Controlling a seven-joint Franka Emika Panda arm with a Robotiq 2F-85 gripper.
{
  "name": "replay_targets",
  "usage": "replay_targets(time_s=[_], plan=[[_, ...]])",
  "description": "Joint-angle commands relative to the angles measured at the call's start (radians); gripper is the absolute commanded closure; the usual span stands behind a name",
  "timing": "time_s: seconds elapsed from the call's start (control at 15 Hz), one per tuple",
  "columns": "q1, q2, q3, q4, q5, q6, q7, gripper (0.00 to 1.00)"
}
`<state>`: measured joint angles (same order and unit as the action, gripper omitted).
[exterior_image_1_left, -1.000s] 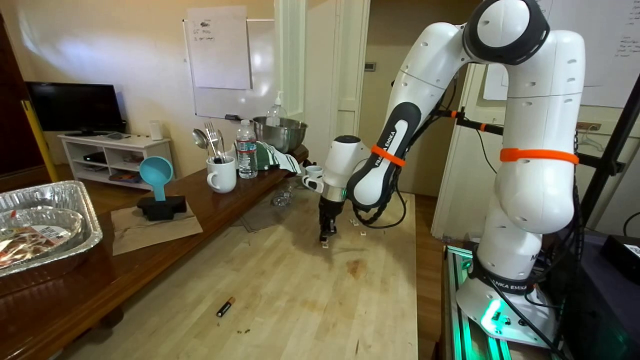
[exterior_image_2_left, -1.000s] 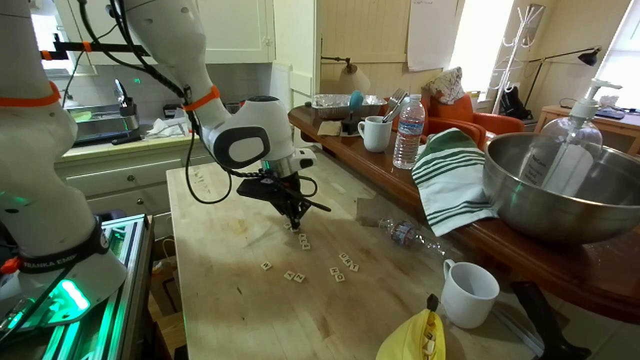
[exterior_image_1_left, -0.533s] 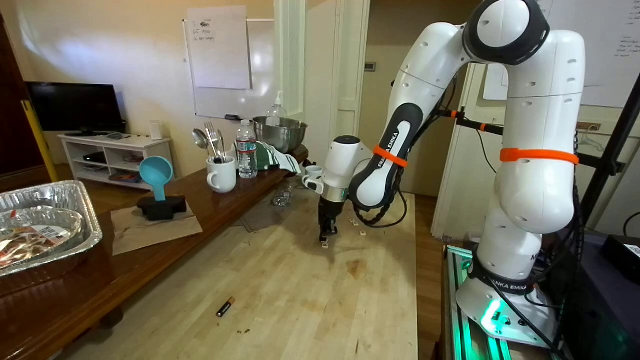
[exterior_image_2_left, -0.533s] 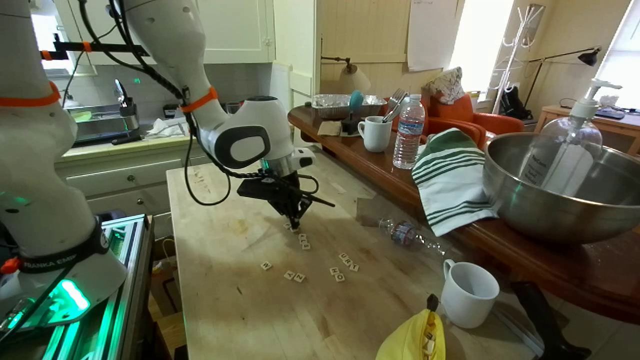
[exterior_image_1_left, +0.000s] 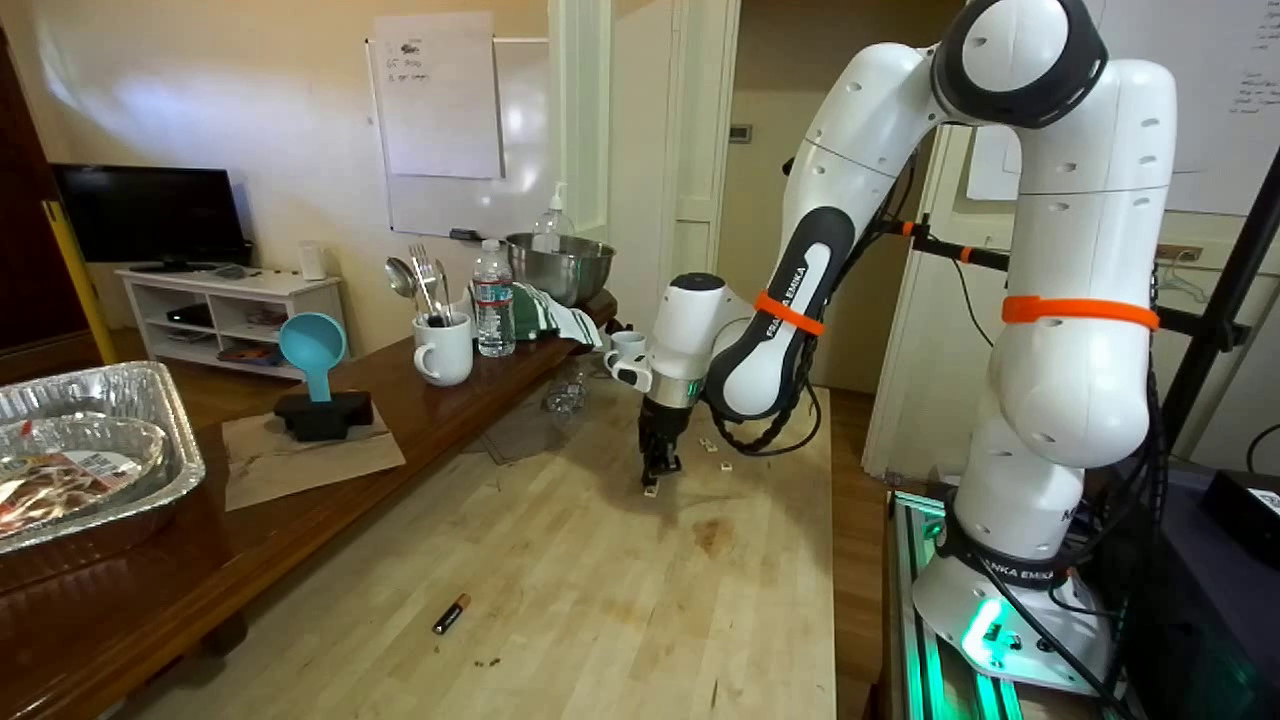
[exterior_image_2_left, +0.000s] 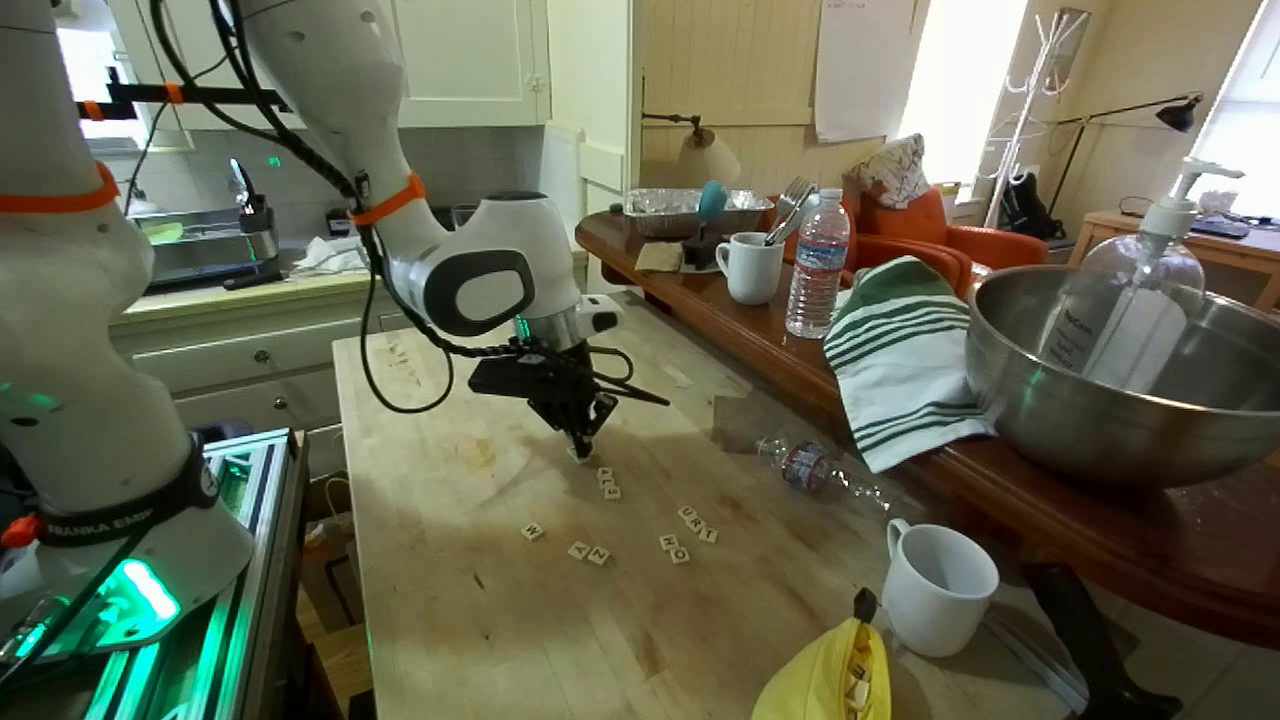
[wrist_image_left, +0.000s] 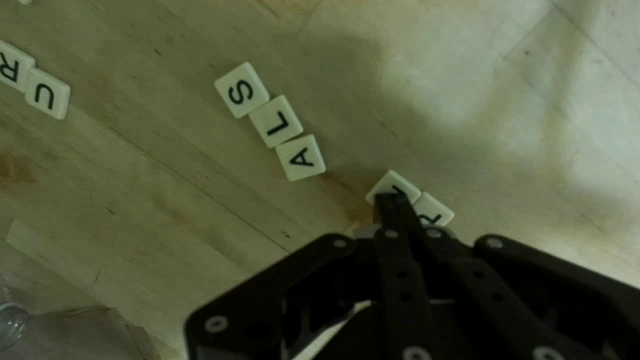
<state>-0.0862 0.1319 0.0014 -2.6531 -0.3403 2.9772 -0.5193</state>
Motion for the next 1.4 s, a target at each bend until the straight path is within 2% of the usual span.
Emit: replay_targets(time_s=[0.0, 1.07, 1.33], plan=[[0.013, 0.004, -0.015, -0.033, -0.037, 0.023, 0.004, 1.0], [-0.001, -0.044, -0.002, -0.043, 0.028, 0.038, 0.013, 1.0], [-0.002, -0.061, -0.022, -0.045, 0.027, 0.018, 0.049, 1.0]])
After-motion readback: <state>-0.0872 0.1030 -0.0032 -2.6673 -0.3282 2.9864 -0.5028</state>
